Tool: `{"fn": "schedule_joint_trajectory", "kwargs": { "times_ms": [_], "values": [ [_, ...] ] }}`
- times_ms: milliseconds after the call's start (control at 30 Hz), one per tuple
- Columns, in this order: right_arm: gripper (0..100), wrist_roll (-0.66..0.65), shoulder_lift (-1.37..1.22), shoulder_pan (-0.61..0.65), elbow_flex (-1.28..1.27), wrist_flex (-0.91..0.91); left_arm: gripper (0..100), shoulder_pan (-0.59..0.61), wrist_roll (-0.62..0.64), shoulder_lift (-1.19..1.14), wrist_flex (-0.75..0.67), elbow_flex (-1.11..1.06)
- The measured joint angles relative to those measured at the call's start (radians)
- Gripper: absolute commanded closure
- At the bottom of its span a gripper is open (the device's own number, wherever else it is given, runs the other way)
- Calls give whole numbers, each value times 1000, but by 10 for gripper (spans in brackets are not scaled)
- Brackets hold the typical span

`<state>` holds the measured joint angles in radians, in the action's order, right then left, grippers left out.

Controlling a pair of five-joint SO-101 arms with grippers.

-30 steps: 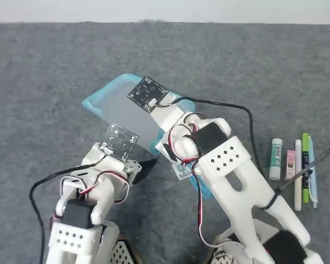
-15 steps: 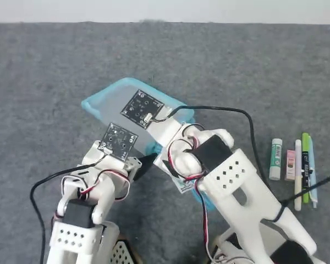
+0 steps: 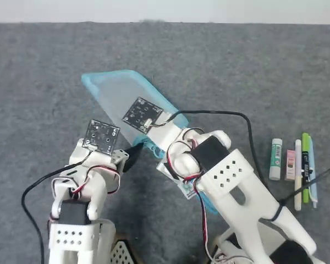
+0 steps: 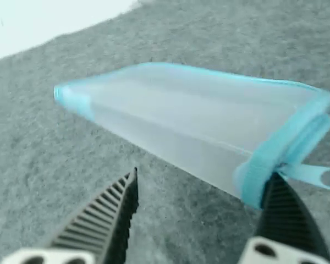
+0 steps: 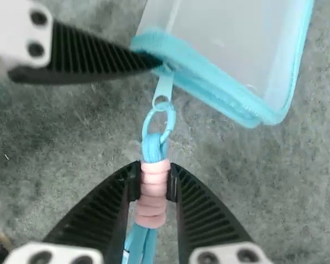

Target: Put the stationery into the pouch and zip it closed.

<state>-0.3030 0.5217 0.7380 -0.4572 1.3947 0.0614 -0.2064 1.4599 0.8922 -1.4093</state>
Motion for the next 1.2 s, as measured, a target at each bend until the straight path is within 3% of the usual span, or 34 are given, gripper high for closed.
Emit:
{"fn": "schedule_joint_trajectory", "kwargs": {
  "times_ms": [267,667,1000,1200],
  "values": [
    [991,-44,15,-52,-143,-89,673,8,0,0,0,-6],
    [991,-71,299,-63,-373,-103,673,14,17,0,0,-6],
    [992,-87,422,-110,-396,-35,673,34,17,0,-2,-15],
    [992,-78,239,-117,-224,-48,669,-49,17,0,98,6]
  ]
}}
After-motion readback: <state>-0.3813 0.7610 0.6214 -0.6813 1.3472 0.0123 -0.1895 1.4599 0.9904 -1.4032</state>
